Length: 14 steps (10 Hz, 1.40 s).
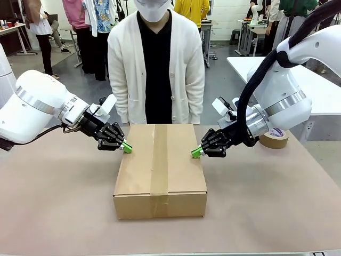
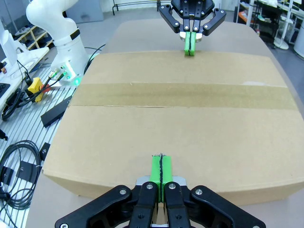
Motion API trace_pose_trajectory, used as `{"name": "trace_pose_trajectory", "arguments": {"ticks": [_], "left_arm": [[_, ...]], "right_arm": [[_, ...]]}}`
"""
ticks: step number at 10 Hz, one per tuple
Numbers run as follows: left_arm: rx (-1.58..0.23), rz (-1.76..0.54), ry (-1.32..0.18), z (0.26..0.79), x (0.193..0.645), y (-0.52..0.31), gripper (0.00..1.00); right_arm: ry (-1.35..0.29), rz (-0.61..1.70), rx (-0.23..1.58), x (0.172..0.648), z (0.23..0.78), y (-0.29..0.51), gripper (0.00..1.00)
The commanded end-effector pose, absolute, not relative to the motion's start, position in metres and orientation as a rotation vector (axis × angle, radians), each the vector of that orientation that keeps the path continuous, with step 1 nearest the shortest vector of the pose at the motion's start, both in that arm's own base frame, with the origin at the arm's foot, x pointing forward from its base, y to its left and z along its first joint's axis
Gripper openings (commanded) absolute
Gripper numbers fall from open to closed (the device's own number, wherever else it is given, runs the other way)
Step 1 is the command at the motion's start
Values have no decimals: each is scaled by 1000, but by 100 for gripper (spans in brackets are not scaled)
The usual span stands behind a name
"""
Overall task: Wrap the clocks to prevent damage.
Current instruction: After the human seals the box with tape, release both hands from the side flaps of the Package Box.
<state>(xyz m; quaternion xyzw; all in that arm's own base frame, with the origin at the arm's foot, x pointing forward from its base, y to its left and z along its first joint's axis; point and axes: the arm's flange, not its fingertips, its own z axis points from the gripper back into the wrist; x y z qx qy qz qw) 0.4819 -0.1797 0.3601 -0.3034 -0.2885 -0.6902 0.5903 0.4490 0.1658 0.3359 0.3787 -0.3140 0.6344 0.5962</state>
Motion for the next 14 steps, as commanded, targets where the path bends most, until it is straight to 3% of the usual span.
{"name": "trace_pose_trajectory", "arguments": {"ticks": [1,6,9,12,14], "left_arm": [[-699,-1618,-670,355,482,-181,0],[-720,-1571,-630,375,485,-178,0],[-699,-1544,-483,478,487,-170,0],[-516,-1529,-438,582,479,-163,0],[-453,-1531,-433,627,463,-156,0]], "right_arm": [[-724,1471,876,449,333,166,1],[-675,1470,846,446,355,168,1],[-555,1442,791,431,455,167,1],[-633,1384,648,397,575,155,1],[-659,1384,567,369,623,157,1]]}}
